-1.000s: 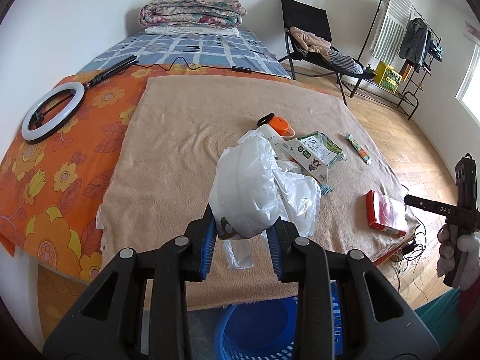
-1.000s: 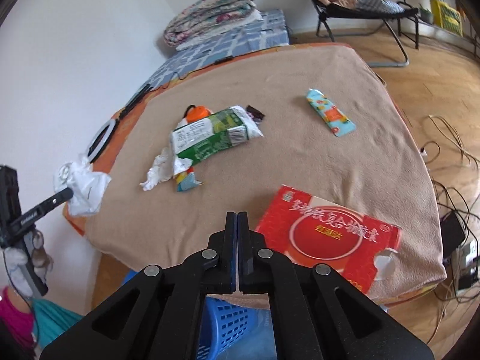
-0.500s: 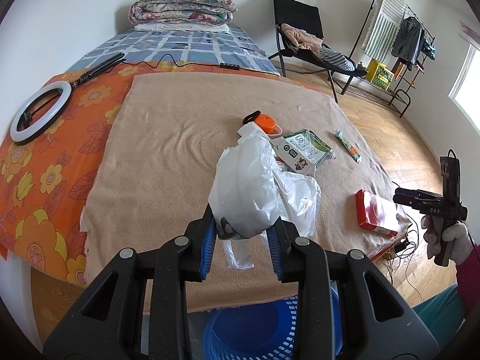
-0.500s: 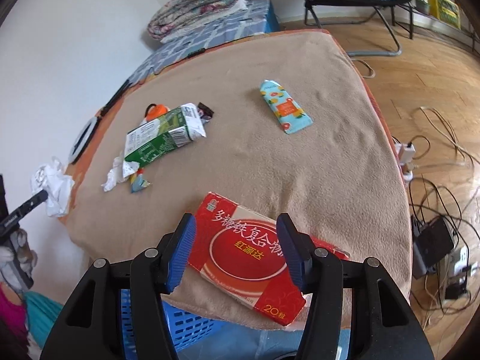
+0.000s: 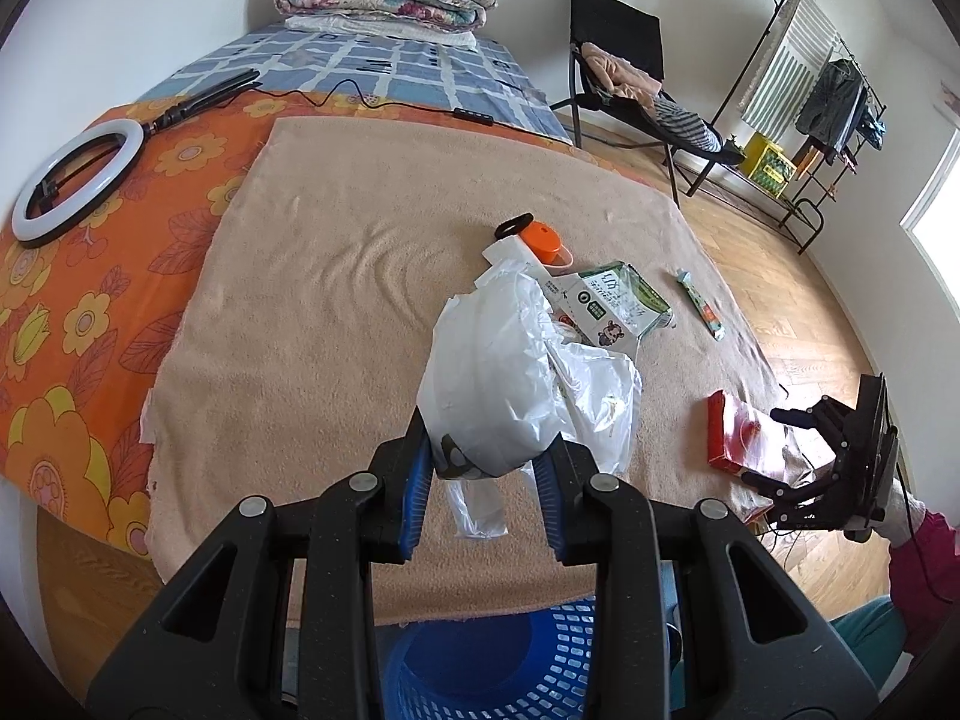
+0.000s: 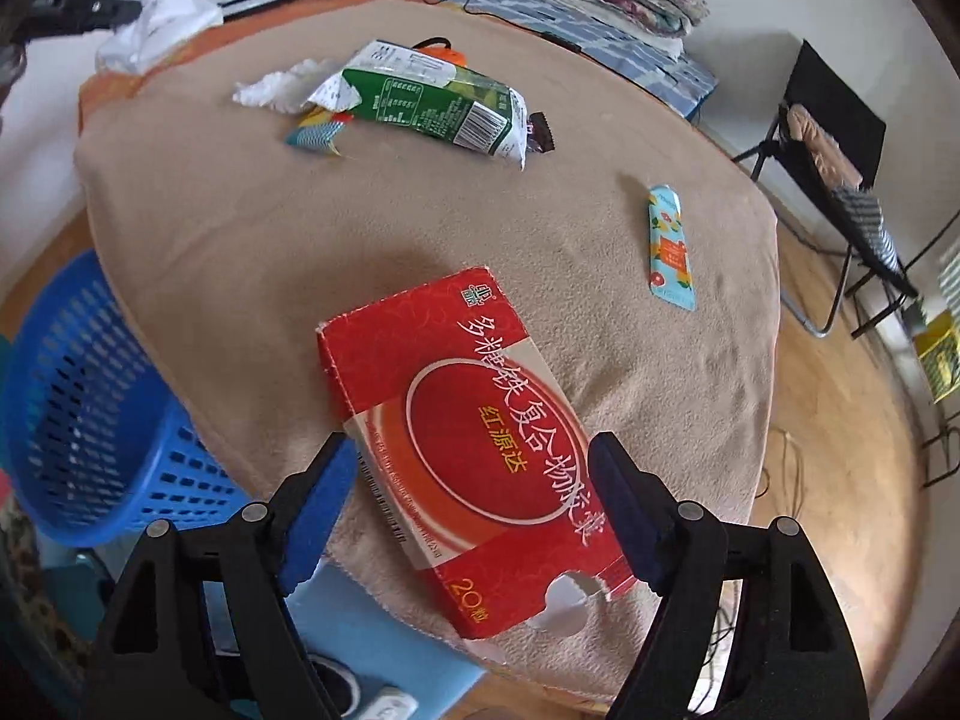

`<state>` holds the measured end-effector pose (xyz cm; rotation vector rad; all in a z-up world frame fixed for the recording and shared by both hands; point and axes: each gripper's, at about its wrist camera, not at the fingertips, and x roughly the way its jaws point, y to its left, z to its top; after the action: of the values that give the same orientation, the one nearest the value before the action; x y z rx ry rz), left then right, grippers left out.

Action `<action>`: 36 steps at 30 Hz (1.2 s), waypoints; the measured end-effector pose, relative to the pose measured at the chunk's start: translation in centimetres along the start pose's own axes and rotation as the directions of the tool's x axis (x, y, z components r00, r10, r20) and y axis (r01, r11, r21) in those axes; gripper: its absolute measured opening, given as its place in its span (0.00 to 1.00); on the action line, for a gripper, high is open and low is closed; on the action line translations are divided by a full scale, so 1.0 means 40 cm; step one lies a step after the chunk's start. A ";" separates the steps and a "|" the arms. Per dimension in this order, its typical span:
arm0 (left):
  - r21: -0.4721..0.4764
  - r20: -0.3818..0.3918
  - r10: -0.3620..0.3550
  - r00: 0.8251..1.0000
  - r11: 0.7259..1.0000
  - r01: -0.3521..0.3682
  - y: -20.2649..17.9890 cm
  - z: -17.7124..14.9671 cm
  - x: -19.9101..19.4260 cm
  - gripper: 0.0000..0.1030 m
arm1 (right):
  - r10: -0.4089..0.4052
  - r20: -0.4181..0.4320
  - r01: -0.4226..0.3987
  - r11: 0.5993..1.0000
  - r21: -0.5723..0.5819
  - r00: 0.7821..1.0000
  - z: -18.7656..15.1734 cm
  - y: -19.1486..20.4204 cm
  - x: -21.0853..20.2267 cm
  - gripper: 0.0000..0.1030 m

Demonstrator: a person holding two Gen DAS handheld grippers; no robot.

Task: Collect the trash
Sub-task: 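Lift the red box with the right gripper while the left holds the white bag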

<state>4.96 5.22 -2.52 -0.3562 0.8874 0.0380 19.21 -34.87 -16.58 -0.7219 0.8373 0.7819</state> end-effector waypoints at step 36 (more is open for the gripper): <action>0.056 -0.016 -0.021 1.000 0.998 0.022 -0.047 -0.035 -0.014 0.30 | 0.156 0.163 -0.205 0.911 0.357 0.974 0.059 -0.132 -0.041 0.76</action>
<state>3.90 3.07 -2.35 -0.3142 0.8978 -0.0092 23.70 -36.21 -12.81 -0.2534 0.9090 0.7967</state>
